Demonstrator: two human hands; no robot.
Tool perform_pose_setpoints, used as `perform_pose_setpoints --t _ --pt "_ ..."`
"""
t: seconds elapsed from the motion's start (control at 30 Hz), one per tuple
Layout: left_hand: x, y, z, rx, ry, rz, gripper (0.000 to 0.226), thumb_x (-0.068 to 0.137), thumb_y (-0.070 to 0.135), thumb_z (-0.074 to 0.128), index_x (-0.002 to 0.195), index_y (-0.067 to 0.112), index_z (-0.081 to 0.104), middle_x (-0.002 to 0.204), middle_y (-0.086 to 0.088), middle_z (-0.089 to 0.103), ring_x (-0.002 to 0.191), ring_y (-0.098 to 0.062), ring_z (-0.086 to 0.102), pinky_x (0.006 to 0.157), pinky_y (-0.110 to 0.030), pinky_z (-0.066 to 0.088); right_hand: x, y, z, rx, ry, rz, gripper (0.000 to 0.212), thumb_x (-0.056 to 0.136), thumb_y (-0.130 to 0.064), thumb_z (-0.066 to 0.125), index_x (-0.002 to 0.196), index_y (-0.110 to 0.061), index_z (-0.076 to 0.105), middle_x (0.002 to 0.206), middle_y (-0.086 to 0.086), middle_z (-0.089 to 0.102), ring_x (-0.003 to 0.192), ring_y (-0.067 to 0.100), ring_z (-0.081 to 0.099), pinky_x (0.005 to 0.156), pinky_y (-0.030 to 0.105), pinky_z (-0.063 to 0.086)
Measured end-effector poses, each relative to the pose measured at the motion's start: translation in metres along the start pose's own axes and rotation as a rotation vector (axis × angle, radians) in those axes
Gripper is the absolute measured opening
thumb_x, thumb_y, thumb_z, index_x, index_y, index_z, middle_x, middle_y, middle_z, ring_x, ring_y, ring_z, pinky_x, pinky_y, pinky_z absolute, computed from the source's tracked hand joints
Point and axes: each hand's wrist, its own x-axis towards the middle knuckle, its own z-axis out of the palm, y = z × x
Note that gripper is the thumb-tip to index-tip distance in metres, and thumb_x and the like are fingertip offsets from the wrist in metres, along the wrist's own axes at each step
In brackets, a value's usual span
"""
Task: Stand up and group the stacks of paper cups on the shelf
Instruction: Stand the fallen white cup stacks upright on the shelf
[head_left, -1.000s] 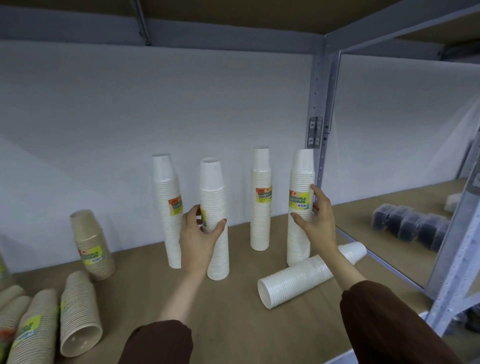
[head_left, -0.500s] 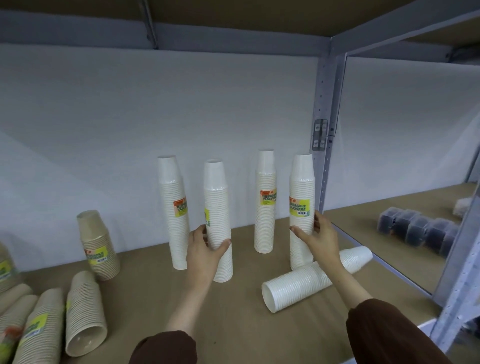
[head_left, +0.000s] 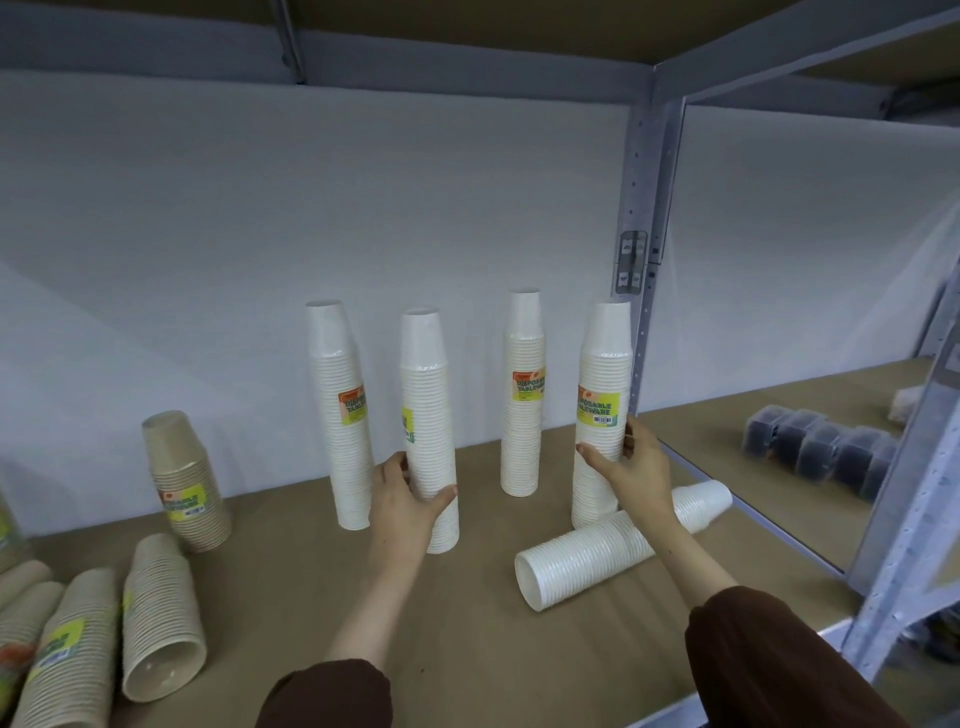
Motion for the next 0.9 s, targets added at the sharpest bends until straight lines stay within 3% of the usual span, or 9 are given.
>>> perform_pose_setpoints --t 0.27,0.43,0.57,0.9 --pt "-0.017 -0.013 -0.008 0.114 -0.149 -0.051 0.057 0.077 0.012 0.070 0.125 0.001 0.043 0.126 -0.015 0.049 0.115 -0.029 0.050 0.086 -0.030 0.040 -0.009 -0.006 -0.011 -0.106 -0.039 0.025 0.046 0.071 -0.022 0.076 0.109 -0.005 0.057 0.109 0.014 0.065 0.091 0.018 0.056 0.077 0.026 0.040" --pt "-0.040 -0.033 -0.012 0.205 -0.220 -0.093 0.046 0.083 0.012 0.062 0.124 0.001 0.045 0.129 -0.017 0.048 0.117 -0.030 0.049 0.094 -0.033 0.040 -0.020 -0.005 -0.018 -0.166 -0.056 0.087 0.051 0.074 -0.018 0.074 0.118 -0.003 0.054 0.120 0.016 0.060 0.112 0.027 0.054 0.086 0.028 0.040" --pt "-0.052 -0.043 -0.015 0.323 -0.272 -0.110 0.045 0.086 0.016 0.057 0.126 0.000 0.043 0.131 -0.018 0.045 0.121 -0.031 0.047 0.098 -0.036 0.039 -0.037 -0.006 -0.025 -0.211 -0.029 0.159 0.046 0.079 -0.014 0.068 0.118 0.003 0.053 0.122 0.020 0.057 0.115 0.030 0.052 0.094 0.034 0.040" --pt "-0.077 -0.048 -0.019 0.492 -0.294 -0.004 0.034 0.092 0.023 0.046 0.115 -0.003 0.048 0.126 -0.019 0.047 0.119 -0.032 0.044 0.100 -0.036 0.036 -0.085 -0.013 -0.042 -0.163 0.045 0.327 0.041 0.083 -0.018 0.064 0.117 0.003 0.054 0.119 0.021 0.059 0.108 0.031 0.055 0.079 0.027 0.038"
